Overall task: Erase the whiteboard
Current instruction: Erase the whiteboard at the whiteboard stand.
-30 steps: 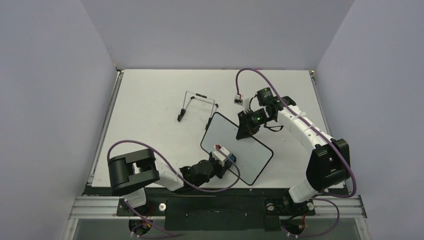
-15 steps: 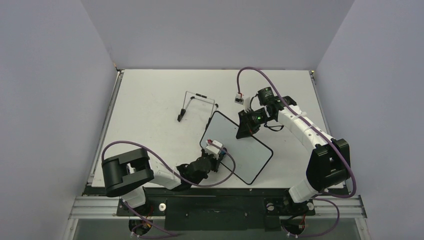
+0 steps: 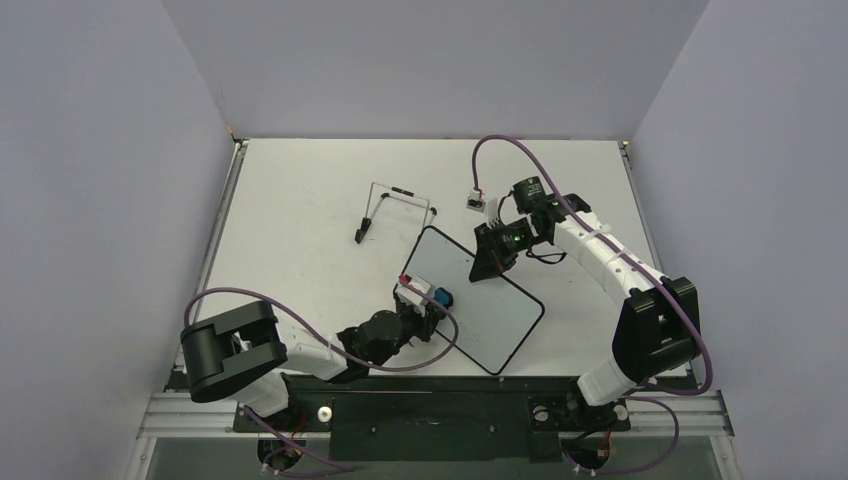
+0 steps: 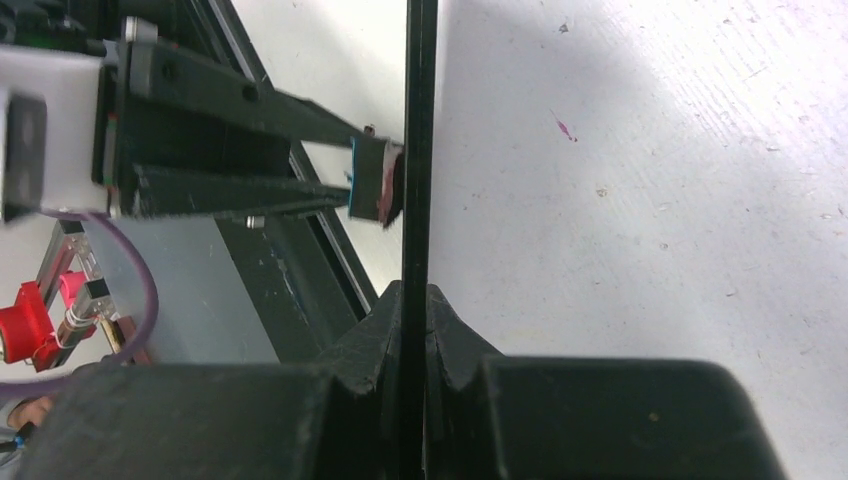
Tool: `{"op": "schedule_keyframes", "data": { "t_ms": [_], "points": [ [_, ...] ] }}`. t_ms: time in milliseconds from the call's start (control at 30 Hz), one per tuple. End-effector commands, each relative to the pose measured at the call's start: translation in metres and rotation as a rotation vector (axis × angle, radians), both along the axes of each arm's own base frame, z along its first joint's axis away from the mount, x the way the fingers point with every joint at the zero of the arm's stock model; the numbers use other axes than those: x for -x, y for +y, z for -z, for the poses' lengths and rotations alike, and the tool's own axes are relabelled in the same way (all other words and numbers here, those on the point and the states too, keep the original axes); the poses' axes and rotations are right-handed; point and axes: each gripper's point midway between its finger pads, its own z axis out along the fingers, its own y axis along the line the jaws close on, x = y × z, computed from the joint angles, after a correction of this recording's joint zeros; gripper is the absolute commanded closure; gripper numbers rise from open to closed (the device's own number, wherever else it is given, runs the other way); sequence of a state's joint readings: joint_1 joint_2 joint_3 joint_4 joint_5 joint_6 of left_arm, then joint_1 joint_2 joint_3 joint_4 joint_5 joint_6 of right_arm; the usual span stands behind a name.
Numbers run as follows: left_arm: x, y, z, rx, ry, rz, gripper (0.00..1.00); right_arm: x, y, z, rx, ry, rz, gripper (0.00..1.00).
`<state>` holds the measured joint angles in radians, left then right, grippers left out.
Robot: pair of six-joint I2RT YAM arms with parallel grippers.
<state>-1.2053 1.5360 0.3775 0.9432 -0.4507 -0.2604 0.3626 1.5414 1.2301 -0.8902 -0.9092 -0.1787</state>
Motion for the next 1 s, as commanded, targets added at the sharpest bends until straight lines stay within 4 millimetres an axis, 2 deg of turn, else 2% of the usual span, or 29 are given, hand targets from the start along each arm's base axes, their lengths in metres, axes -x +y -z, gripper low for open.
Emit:
{"op": "schedule_keyframes", "data": {
  "t_ms": [0, 233, 500, 633, 733, 867, 967],
  "points": [
    [-0.006, 0.003, -0.026, 0.189, 0.053, 0.012, 1.00, 0.010, 0.012, -0.029, -0.112, -0.041, -0.047, 1.00],
    [-0.010, -0.005, -0.008, 0.181, 0.116, -0.009, 1.00, 0.009, 0.012, -0.028, -0.110, -0.040, -0.047, 1.00],
    [0.006, -0.043, -0.029, 0.340, 0.149, 0.096, 1.00, 0.008, 0.013, -0.029, -0.112, -0.036, -0.047, 1.00],
    [0.008, -0.047, -0.030, 0.366, 0.163, 0.101, 1.00, 0.008, 0.012, -0.029, -0.112, -0.040, -0.046, 1.00],
    [-0.004, -0.031, -0.028, 0.366, 0.176, 0.016, 1.00, 0.008, 0.012, -0.029, -0.113, -0.041, -0.045, 1.00],
    [-0.027, 0.013, -0.005, 0.306, 0.225, -0.182, 1.00, 0.008, 0.012, -0.029, -0.112, -0.039, -0.045, 1.00],
    [-0.036, 0.037, 0.013, 0.208, 0.242, -0.288, 1.00, 0.008, 0.013, -0.029, -0.113, -0.038, -0.045, 1.00]
  ]
}}
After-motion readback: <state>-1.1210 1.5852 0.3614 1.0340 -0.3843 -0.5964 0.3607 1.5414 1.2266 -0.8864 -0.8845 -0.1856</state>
